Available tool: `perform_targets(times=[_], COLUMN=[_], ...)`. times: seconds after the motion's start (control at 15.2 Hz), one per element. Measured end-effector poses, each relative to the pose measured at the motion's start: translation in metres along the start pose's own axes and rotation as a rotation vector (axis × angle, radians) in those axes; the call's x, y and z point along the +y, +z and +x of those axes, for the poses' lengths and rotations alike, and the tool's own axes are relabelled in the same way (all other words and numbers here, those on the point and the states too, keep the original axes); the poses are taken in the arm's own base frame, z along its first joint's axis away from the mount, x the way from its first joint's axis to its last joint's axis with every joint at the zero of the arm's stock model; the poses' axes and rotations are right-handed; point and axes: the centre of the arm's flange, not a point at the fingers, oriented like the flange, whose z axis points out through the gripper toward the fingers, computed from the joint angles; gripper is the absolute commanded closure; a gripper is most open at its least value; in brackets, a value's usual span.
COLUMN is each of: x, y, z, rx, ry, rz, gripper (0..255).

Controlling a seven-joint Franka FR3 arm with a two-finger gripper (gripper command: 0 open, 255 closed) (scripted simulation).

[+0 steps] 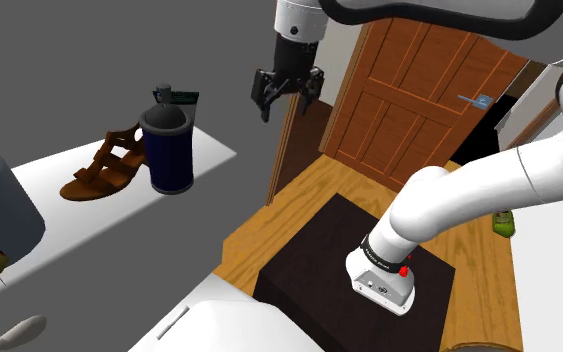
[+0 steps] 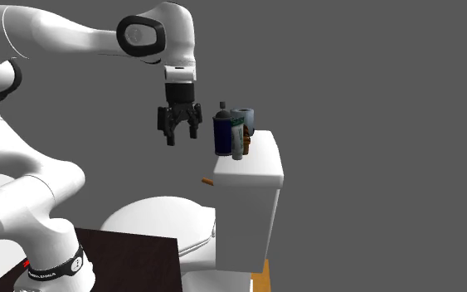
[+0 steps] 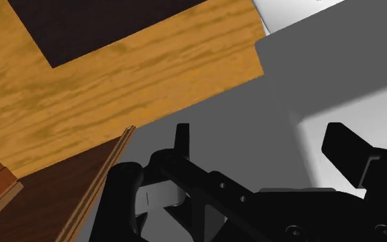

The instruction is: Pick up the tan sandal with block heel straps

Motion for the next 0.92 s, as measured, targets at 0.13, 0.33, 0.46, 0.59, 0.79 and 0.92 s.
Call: perform_targets(times=[0.13,0.33,0.46,0.59,0.79,0.92], x=[-0.026,-0.066,-0.088,-0.115,-0.151,-0.176], y=[0.001,0.0,0.001,0.002,-0.003,-0.002], z=[-0.004,0.001,0.003,0.006,0.013,0.022], rx=[-0.002,-0.006,-0.007,-0.01,-0.011,-0.015], ry=[0.049,0.122,0.171,0.22,0.295,0.341], rz=[0.004,0.011,0.016,0.02,0.031,0.034], gripper=[0,0,0,0,0,0])
